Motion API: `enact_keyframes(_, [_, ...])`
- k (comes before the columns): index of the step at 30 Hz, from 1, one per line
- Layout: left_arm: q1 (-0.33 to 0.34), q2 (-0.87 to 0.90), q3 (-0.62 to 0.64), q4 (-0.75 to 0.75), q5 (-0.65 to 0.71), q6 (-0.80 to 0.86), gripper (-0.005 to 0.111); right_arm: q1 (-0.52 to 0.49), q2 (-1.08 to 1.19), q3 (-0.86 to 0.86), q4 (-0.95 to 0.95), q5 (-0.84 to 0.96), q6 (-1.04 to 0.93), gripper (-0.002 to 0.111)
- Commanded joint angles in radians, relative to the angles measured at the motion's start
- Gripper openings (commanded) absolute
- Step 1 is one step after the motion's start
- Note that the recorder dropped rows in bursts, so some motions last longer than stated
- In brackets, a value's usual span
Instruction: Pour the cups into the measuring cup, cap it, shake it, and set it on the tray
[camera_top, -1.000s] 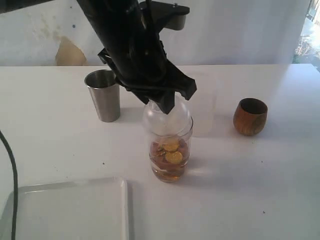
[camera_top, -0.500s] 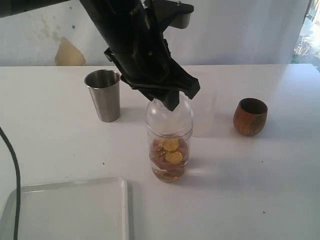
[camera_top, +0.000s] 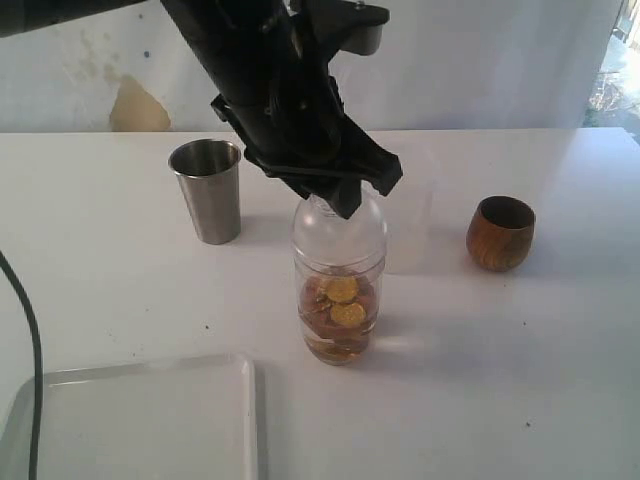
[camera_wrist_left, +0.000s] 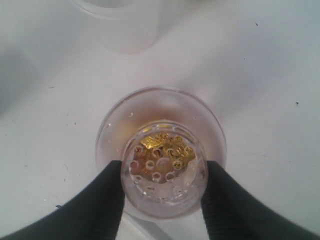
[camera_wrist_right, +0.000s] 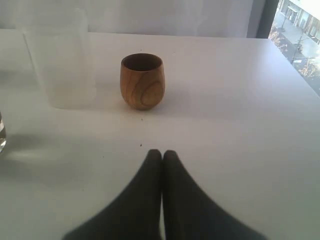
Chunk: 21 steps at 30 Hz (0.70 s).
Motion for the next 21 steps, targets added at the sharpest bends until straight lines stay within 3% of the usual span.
enact_keyframes(1, [-0.003, -0.004, 0.001, 0.007, -0.014, 0.002, 0.053, 0.005, -0.006, 0.007, 0.0, -0.001, 0.006, 0.0])
enact_keyframes(6, [-0.003, -0.004, 0.001, 0.007, -0.028, 0.002, 0.064, 0.005, -0.006, 0.007, 0.0, -0.001, 0.006, 0.0])
enact_keyframes(15, [-0.003, -0.012, -0.001, 0.002, -0.108, 0.022, 0.064, 0.005, -0.006, 0.007, 0.0, -0.001, 0.006, 0.0])
enact_keyframes(19, [-0.003, -0.026, -0.001, -0.005, -0.145, 0.022, 0.056, 0.005, -0.006, 0.007, 0.0, -0.001, 0.006, 0.0])
enact_keyframes(21, [-0.003, -0.036, -0.001, -0.018, -0.149, 0.049, 0.045, 0.005, -0.006, 0.007, 0.0, -0.001, 0.006, 0.0])
